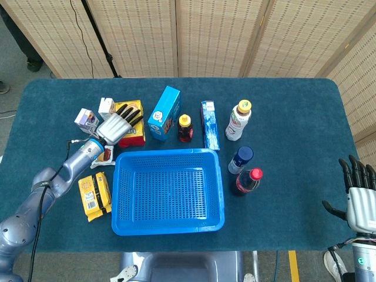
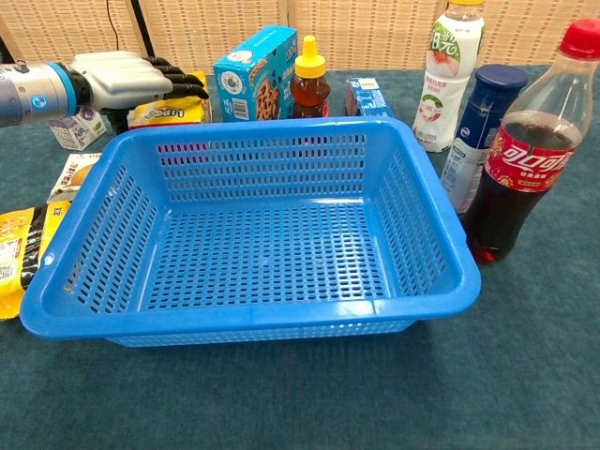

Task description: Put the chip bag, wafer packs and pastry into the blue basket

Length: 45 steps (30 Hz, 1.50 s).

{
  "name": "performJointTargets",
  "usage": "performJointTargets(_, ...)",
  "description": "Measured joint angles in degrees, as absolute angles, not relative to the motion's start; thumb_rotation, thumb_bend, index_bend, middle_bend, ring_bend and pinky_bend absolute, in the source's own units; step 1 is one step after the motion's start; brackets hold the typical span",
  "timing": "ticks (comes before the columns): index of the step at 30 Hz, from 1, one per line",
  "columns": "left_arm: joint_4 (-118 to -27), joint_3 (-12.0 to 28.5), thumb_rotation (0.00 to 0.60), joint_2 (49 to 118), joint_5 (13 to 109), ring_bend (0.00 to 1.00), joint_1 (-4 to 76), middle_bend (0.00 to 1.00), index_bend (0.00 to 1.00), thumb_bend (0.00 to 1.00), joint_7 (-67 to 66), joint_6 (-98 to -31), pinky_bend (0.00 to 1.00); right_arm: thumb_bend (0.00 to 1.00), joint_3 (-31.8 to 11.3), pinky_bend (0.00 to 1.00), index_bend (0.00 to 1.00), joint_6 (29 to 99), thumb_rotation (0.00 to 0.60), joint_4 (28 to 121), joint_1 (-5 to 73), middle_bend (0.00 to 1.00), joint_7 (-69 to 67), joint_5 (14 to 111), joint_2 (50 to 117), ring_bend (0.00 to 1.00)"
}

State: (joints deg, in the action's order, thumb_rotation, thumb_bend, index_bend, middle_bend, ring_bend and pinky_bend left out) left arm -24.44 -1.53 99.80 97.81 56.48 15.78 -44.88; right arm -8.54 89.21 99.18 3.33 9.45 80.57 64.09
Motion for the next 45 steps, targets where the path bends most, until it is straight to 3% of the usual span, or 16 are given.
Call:
performJointTargets(1, -24.40, -1.66, 0.600, 99.96, 97.77, 0.03, 56.50, 0.02, 0.03, 0.28, 15.54, -44.98, 0.15, 0.00, -8.54, 0.00, 0.00, 89.32, 0.600, 99.23, 3.26, 0.00, 9.34, 80.61, 64.03, 0.00)
performJointTargets(2, -24.31, -1.71, 0.600, 100.14, 97.70, 0.11, 56.45, 0.11, 0.12, 0.35, 15.36, -45.52, 0.28, 0.00, -8.55, 0.00, 0.00, 89.42, 0.600, 99.28, 3.20, 0.00, 9.25, 80.63, 63.98, 0.00)
performJointTargets(3, -24.20, -1.72, 0.600, 100.28, 97.64, 0.23, 56.36, 0.23, 0.25, 0.42, 15.26, -46.22, 0.43, 0.00, -8.56, 0.00, 0.00, 89.60, 0.600, 99.34, 3.13, 0.00, 9.10, 80.70, 63.92, 0.00)
performJointTargets(5, -23.73, -1.72, 0.600, 100.61, 97.41, 0.42, 56.00, 0.44, 0.48, 0.51, 15.22, -48.38, 0.58, 0.00, -8.54, 0.00, 0.00, 89.79, 0.600, 99.43, 3.03, 0.00, 8.85, 80.93, 63.80, 0.00)
performJointTargets(7, -23.16, -1.68, 0.600, 100.81, 97.16, 0.52, 55.61, 0.56, 0.61, 0.59, 15.50, -50.41, 0.65, 0.00, -8.42, 0.00, 0.00, 89.85, 0.600, 99.50, 2.97, 0.00, 8.63, 81.25, 63.68, 0.00)
performJointTargets(9, -22.43, -1.54, 0.600, 101.01, 96.82, 0.56, 55.13, 0.61, 0.68, 0.62, 16.04, -52.74, 0.68, 0.00, -8.28, 0.00, 0.00, 89.82, 0.600, 99.55, 2.93, 0.00, 8.40, 81.47, 63.58, 0.00)
performJointTargets(22, -23.26, 1.65, 0.600, 97.20, 94.79, 0.57, 52.70, 0.62, 0.70, 0.62, 20.66, -73.60, 0.69, 0.00, -7.49, 0.00, 0.00, 90.56, 0.600, 100.16, 2.49, 0.00, 7.69, 83.47, 62.99, 0.00)
performJointTargets(31, -39.04, 1.03, 0.600, 87.89, 98.56, 0.55, 49.46, 0.62, 0.68, 0.60, 21.14, -91.98, 0.69, 0.00, -7.27, 0.00, 0.00, 90.90, 0.600, 100.40, 2.15, 0.00, 6.63, 84.10, 62.41, 0.00)
performJointTargets(38, -58.46, -1.88, 0.600, 83.31, 103.56, 0.55, 48.15, 0.61, 0.68, 0.59, 14.11, -93.02, 0.69, 0.00, -6.97, 0.00, 0.00, 90.79, 0.600, 100.62, 2.20, 0.00, 6.68, 84.79, 62.35, 0.00)
performJointTargets(45, -76.12, -3.08, 0.600, 82.44, 106.07, 0.55, 48.60, 0.61, 0.68, 0.58, 1.37, -85.78, 0.69, 0.00, -7.24, 0.00, 0.00, 90.62, 0.600, 100.41, 2.13, 0.00, 5.98, 84.00, 62.11, 0.00)
